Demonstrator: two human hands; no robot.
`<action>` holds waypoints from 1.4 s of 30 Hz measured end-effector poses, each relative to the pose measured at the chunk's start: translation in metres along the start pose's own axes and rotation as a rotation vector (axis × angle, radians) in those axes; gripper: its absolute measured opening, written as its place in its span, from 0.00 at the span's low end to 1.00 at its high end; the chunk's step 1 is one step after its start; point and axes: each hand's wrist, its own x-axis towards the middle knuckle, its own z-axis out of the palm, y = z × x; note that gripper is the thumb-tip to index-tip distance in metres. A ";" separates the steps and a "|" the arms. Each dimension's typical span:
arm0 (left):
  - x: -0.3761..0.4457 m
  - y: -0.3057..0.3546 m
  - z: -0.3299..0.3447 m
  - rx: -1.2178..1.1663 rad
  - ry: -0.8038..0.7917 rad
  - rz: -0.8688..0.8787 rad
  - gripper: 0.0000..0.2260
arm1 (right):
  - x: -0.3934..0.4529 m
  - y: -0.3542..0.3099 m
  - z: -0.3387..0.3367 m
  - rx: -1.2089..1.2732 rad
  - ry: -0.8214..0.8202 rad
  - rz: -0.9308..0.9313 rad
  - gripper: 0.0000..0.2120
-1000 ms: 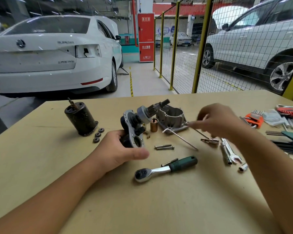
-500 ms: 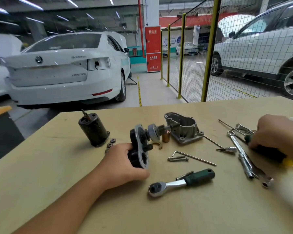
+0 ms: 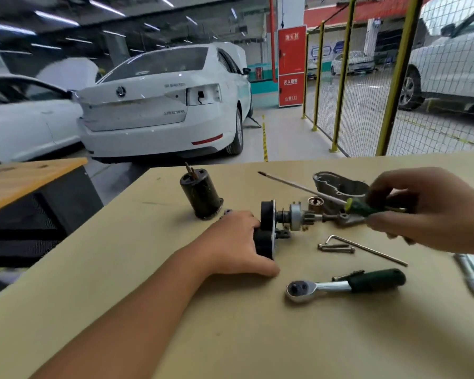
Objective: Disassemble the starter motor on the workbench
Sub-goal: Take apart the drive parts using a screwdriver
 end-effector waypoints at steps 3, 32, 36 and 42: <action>-0.003 -0.001 -0.001 0.065 0.022 0.025 0.28 | 0.002 -0.012 0.008 -0.022 -0.074 0.019 0.09; -0.009 0.005 -0.008 -0.199 0.375 -0.208 0.18 | -0.027 0.054 -0.004 0.058 -0.301 0.252 0.27; -0.011 0.008 -0.011 -0.251 0.342 -0.188 0.20 | -0.023 0.026 0.008 0.093 -0.214 0.215 0.23; -0.013 0.011 -0.008 -0.261 0.377 -0.075 0.04 | -0.020 0.023 0.020 0.135 -0.069 0.100 0.24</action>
